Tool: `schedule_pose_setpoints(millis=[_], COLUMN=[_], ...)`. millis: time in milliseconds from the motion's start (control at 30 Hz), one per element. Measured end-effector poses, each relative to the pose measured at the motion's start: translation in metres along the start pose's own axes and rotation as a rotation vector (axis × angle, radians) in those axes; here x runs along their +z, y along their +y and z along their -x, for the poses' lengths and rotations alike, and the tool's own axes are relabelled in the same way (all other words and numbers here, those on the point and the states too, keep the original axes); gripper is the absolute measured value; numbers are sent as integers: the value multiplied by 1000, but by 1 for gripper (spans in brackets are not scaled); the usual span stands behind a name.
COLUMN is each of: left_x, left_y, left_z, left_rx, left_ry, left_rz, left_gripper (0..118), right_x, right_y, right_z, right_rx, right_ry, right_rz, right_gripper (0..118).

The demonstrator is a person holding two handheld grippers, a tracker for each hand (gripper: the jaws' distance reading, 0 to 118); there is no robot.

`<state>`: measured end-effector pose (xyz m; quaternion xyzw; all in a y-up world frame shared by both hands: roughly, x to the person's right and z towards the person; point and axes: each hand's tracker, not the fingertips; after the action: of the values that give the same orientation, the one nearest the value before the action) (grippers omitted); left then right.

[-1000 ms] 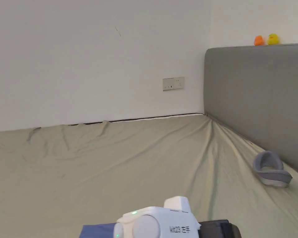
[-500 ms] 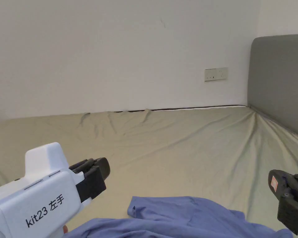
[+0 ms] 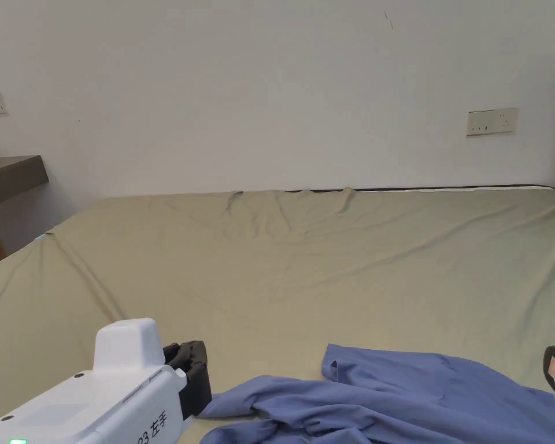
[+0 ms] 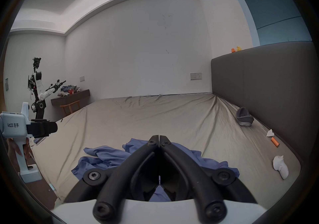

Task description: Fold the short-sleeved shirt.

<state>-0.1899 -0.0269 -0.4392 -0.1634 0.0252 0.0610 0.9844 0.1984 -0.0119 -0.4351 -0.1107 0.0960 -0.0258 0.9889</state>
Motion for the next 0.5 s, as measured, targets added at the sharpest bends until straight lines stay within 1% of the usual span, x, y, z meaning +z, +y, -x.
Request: schedule_pose_setpoints(millis=[33, 67, 100, 133, 167, 200, 233, 300, 400, 500], left_x=[-6, -15, -28, -42, -58, -75, -83, -103, -141, -179], left_y=[-2, -4, -8, -13, -19, -25, -32, -48, -58, -60], left_z=[0, 0, 2, 5, 7, 10, 8, 12, 18, 23], left_rx=[-8, -18, -33, -43, -54, -50, -58, -86, -135, -113], left_ry=[2, 9, -4, -6, -1, 23, 55, 40, 104, 125], left_rz=[12, 27, 60, 98, 164, 242, 282, 314, 395, 422], left_gripper=[0, 10, 35, 84, 113, 116, 109, 109, 109, 109], right_x=[-1, -3, -4, -5, -6, -7, -9, -14, -27, -42], right_y=[1, 0, 0, -1, -1, -3, -4, -7, -14, -21], right_z=[-1, -4, -6, -8, -9, -10, -11, -16, -27, -35], right_rx=[2, 1, -1, -1, 5, 15, 26, 38, 28, 20], right_ry=[0, -2, -4, -4, -3, -6, -13, -22, -37, -41], right_rz=[0, 3, 7, 10, 15, 22, 26, 42, 69, 97], right_gripper=[0, 0, 0, 0, 0, 0, 0, 0, 0, 0])
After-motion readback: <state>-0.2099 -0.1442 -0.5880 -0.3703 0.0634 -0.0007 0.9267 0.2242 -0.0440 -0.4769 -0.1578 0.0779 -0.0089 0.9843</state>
